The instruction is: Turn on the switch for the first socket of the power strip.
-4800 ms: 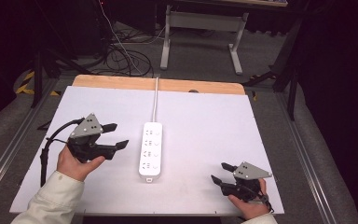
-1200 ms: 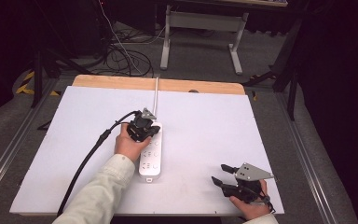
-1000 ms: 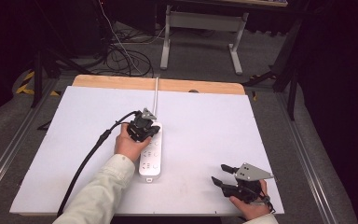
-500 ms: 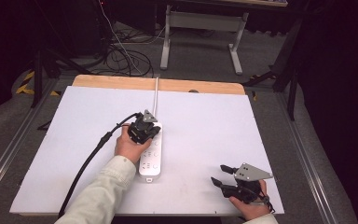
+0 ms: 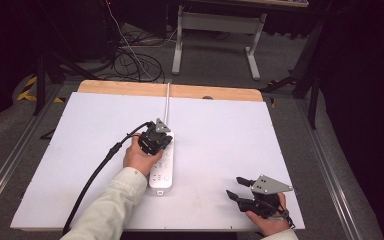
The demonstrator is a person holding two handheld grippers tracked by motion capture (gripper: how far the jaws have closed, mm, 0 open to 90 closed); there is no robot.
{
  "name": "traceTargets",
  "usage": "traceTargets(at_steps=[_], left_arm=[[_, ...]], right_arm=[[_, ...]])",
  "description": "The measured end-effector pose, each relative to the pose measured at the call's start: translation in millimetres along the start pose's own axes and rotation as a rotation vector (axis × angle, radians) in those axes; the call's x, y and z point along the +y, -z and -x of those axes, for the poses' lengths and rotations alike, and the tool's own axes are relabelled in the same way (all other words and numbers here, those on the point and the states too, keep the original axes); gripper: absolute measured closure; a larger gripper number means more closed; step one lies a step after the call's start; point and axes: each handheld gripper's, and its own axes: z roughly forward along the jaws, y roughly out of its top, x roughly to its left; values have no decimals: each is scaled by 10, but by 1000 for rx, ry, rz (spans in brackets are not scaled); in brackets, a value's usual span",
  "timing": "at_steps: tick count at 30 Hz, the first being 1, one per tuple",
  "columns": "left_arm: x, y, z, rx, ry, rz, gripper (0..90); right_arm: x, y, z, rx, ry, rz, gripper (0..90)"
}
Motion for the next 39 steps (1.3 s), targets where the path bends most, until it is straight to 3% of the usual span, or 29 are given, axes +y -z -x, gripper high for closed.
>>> traceTargets(at_steps=[4, 12, 28, 31, 39], left_arm=[[-3, 1, -25, -19, 18, 0, 900], [3, 0, -24, -17, 13, -7, 900], [35, 7, -12, 5, -12, -41, 900], [43, 0, 34, 35, -39, -46, 900], [72, -27, 49, 38, -41, -55, 900]], right_arm=[[-1, -2, -1, 1, -2, -1, 423], [-8, -1, 6, 2, -8, 0, 423], [-7, -9, -2, 2, -7, -8, 422], [-7, -7, -1, 2, -7, -8, 423], [-9, -9, 0, 4, -7, -7, 423]])
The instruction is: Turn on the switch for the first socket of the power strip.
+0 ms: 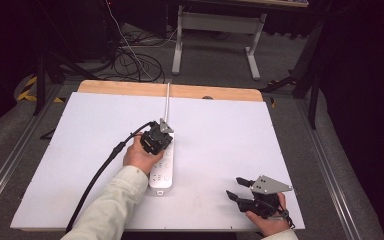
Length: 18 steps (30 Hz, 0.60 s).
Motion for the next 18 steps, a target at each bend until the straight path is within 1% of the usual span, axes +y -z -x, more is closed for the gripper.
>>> traceTargets(at_steps=[2, 4, 5, 7, 8, 9, 10, 12, 14, 15, 16, 18], left_arm=[[12, -13, 25, 14, -19, 0, 900], [16, -16, 32, 12, -16, 1, 900], [13, -14, 24, 7, -11, 4, 900], [19, -5, 7, -8, 16, -2, 900], [24, 4, 3, -15, 19, 8, 900], [27, 12, 5, -17, 19, 1, 900], [24, 19, 5, -27, 22, 6, 900], [29, 44, -6, -32, 26, 2, 900], [39, 83, -10, -21, 20, 9, 900], [46, 109, -19, -27, 22, 18, 900], [61, 166, -37, -43, 39, 37, 900], [69, 192, -40, -48, 41, 40, 900]], right_arm=[[-2, 0, 4, 0, 0, 0, 423], [-3, 1, 5, 0, 0, -1, 423], [-3, 4, 5, -2, 0, -2, 423], [-7, 7, 10, -3, 0, -1, 422], [-10, 10, 15, -3, -2, -1, 423], [-11, 10, 18, -4, -3, -1, 423], [-10, 9, 20, -4, -3, -1, 423], [-8, 8, 21, -5, -4, 0, 423], [-4, 7, 15, -4, 0, 1, 423], [-4, 7, 15, -4, 0, 1, 423], [-4, 7, 13, -5, 0, 1, 422], [-5, 9, 13, -5, -1, 2, 422]])
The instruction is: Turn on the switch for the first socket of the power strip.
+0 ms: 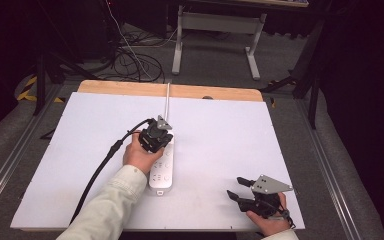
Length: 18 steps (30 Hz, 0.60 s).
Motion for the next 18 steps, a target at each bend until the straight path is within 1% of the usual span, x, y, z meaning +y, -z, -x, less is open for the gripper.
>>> traceTargets(at_steps=[2, 9, 14, 15, 18], left_arm=[[15, 54, -1, -2, -11, 4, 900], [58, 230, -5, -17, -4, 51, 900], [79, 293, 7, -22, -13, 57, 900], [82, 300, 13, -24, -9, 63, 900], [97, 334, 16, -20, -16, 68, 900]], right_arm=[[-1, 6, 1, -1, -3, 2, 422], [-1, 1, 7, -2, -4, 1, 422], [0, -2, 5, -3, -4, 0, 422], [-1, -3, 5, -2, -5, 1, 422], [-2, -2, 8, -3, -6, -1, 422]])
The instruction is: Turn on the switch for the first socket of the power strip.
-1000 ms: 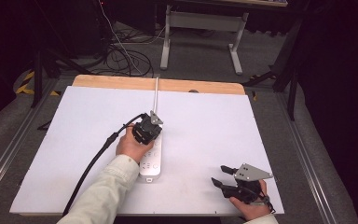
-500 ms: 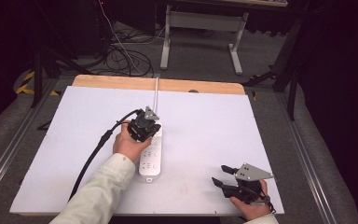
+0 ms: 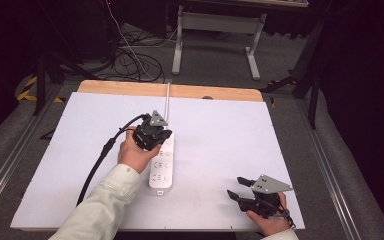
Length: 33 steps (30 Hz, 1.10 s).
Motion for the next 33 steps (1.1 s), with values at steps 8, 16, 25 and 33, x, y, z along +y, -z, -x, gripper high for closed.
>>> traceTargets(at_steps=[8, 16, 25, 33], left_arm=[[11, 115, -36, -27, 9, 50, 751], [32, 428, -18, -50, -22, 119, 560], [-21, 734, 0, -45, -36, 151, 445], [-170, 997, 20, -39, -26, 210, 363]], right_arm=[[-4, 9, 6, -2, -2, 3, 422], [2, 14, 1, -1, 0, 6, 422], [6, 26, -3, -9, -1, 15, 422], [10, 39, -4, -11, -1, 25, 421]])
